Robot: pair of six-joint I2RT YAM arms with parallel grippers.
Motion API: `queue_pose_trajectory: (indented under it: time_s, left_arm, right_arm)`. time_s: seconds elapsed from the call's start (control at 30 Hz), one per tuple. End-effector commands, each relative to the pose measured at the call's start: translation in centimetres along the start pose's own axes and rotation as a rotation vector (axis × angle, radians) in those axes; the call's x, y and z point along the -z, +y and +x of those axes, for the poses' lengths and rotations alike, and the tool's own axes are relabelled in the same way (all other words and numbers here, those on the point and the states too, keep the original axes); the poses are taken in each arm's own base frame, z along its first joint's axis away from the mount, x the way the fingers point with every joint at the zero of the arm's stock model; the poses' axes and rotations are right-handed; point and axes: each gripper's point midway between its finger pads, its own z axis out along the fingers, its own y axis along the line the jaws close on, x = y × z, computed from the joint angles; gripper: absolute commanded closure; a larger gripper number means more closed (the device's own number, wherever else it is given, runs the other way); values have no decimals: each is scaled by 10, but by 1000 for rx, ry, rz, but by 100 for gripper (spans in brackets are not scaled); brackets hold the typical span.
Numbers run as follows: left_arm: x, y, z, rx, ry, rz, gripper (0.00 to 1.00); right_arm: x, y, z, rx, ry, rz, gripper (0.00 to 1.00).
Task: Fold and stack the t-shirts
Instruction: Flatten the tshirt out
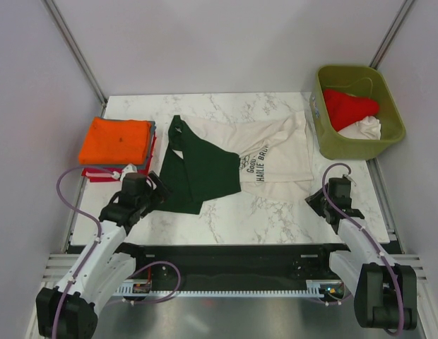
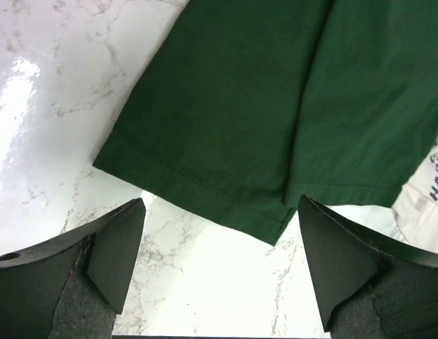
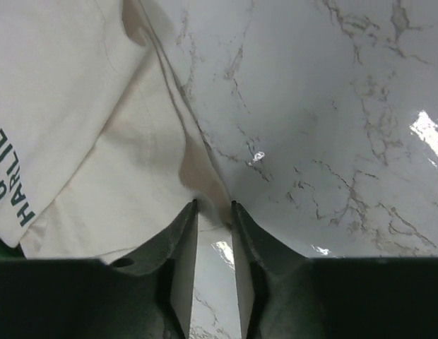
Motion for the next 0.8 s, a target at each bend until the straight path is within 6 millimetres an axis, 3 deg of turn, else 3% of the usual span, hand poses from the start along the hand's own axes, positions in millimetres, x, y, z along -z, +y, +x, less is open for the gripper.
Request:
queue_pose_trajectory:
  time_s: [0.0, 0.07, 0.23, 0.33, 0.57, 0.77]
  left_arm:
    - [-3, 9, -2, 45, -21, -58, 4]
    - [-6, 12, -1, 54, -18, -75, 4]
    - [-14, 22, 6, 64, 11, -132, 8]
    - [-19, 33, 9, 60, 14, -187, 12]
    - [-27, 56, 10, 125, -39, -287, 22]
    - [-38, 62, 15, 155, -35, -320, 32]
  right_arm:
    - [-6, -8, 14, -24, 37, 12, 70]
    - [-4, -9, 11, -23, 23, 17, 78]
    - [7, -3, -18, -9, -73, 48, 100]
    - [9, 1, -28, -8, -97, 63, 100]
    - [2, -14, -41, -2, -127, 166, 100]
    - [0, -11, -34, -15, -111, 122, 100]
